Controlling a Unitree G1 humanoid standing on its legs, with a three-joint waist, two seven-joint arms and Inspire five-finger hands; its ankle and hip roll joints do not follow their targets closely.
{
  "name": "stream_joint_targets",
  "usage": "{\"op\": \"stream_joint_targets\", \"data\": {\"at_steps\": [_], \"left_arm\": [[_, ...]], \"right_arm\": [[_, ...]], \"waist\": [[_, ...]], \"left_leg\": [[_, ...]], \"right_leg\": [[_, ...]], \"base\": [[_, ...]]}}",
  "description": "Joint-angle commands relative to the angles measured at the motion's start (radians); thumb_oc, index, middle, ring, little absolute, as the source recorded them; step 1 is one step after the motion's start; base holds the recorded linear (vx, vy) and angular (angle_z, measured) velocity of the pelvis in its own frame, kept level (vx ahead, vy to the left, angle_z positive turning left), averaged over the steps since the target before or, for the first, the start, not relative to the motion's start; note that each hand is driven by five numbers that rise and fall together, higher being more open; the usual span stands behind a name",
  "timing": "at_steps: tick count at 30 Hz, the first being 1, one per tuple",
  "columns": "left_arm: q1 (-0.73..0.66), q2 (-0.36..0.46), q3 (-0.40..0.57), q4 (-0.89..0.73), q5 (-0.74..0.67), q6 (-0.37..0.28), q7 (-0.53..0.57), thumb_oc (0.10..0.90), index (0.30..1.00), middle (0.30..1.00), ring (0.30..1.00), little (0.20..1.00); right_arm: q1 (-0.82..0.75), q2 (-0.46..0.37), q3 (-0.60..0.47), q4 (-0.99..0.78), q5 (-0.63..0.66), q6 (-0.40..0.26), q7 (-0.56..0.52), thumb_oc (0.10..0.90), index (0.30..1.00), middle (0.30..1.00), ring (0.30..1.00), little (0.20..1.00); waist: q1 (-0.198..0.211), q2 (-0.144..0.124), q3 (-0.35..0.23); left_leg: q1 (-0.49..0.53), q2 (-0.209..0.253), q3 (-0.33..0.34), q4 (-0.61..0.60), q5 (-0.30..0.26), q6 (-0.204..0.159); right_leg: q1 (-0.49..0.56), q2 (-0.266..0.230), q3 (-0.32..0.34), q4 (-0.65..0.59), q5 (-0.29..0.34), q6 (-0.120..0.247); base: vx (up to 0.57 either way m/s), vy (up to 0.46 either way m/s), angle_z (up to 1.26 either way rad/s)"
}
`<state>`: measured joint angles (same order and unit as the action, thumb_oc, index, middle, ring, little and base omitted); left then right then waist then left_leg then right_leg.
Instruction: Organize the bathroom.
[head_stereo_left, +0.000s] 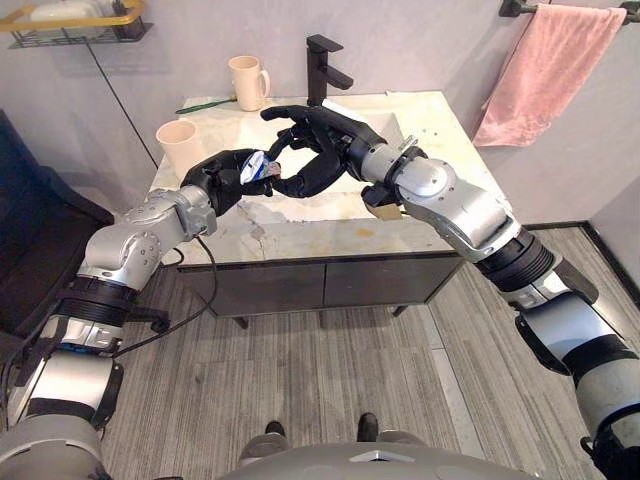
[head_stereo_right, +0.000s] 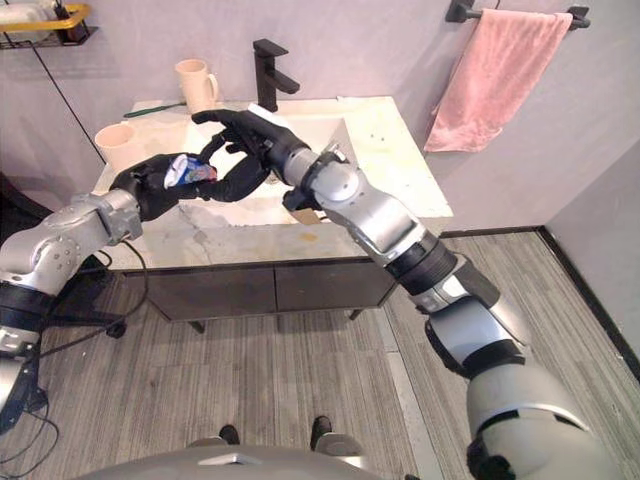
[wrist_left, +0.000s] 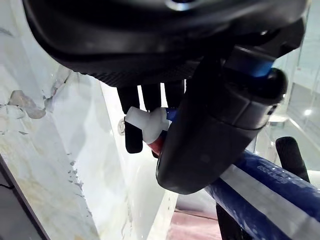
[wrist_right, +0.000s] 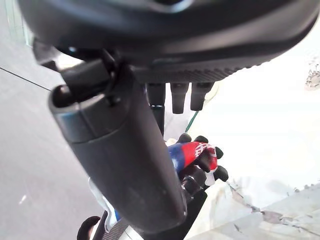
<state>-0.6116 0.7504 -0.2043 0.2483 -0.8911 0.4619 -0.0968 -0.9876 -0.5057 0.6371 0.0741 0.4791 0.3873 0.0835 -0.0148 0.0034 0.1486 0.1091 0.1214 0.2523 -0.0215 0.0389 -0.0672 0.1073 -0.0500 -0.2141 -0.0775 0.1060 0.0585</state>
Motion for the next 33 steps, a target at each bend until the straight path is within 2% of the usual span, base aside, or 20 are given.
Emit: {"op": "stream_joint_targets", "data": {"at_steps": [1,16,23,33], "left_arm": [[-0.165,0.02,0.022,-0.042,-0.021,-0.156,-0.034,0.4,0.3,0.3,0.3,0.3],[-0.171,-0.014,-0.002,-0.014,-0.018,-0.091,-0.055,0.4,0.3,0.3,0.3,0.3],[-0.158,-0.031,-0.004,-0.018,-0.071,-0.031,-0.066,0.4,0.3,0.3,0.3,0.3],[-0.145,-0.055,-0.014,-0.033,-0.064,-0.025,-0.054,0.4,0.3,0.3,0.3,0.3]], "right_arm": [[-0.057,0.088,-0.005,-0.008,0.025,-0.102,0.001,0.8,0.9,0.9,0.9,0.9],[-0.081,0.125,-0.012,0.019,0.024,-0.121,-0.002,0.8,0.9,0.9,0.9,0.9],[-0.083,0.135,-0.009,0.023,0.015,-0.14,-0.004,0.8,0.9,0.9,0.9,0.9],[-0.079,0.147,-0.013,0.018,0.021,-0.148,0.009,0.8,0.9,0.9,0.9,0.9]], "waist": [[0.023,-0.014,-0.105],[0.027,-0.011,-0.103],[0.026,-0.008,-0.103],[0.018,-0.002,-0.102]], "left_leg": [[-0.048,0.068,-0.035,0.096,0.001,-0.019],[-0.055,0.065,-0.049,0.105,-0.004,-0.016],[-0.058,0.069,-0.044,0.115,-0.004,-0.017],[-0.055,0.068,-0.039,0.118,-0.007,-0.015]], "right_leg": [[-0.027,-0.025,0.028,0.041,-0.157,0.018],[-0.024,-0.022,0.032,0.042,-0.156,0.015],[-0.021,-0.021,0.035,0.039,-0.154,0.015],[-0.021,-0.019,0.046,0.038,-0.154,0.013]], "base": [[0.0,0.0,0.0],[0.0,-0.001,0.0],[0.0,0.0,0.0],[0.0,0.0,0.0]]}}
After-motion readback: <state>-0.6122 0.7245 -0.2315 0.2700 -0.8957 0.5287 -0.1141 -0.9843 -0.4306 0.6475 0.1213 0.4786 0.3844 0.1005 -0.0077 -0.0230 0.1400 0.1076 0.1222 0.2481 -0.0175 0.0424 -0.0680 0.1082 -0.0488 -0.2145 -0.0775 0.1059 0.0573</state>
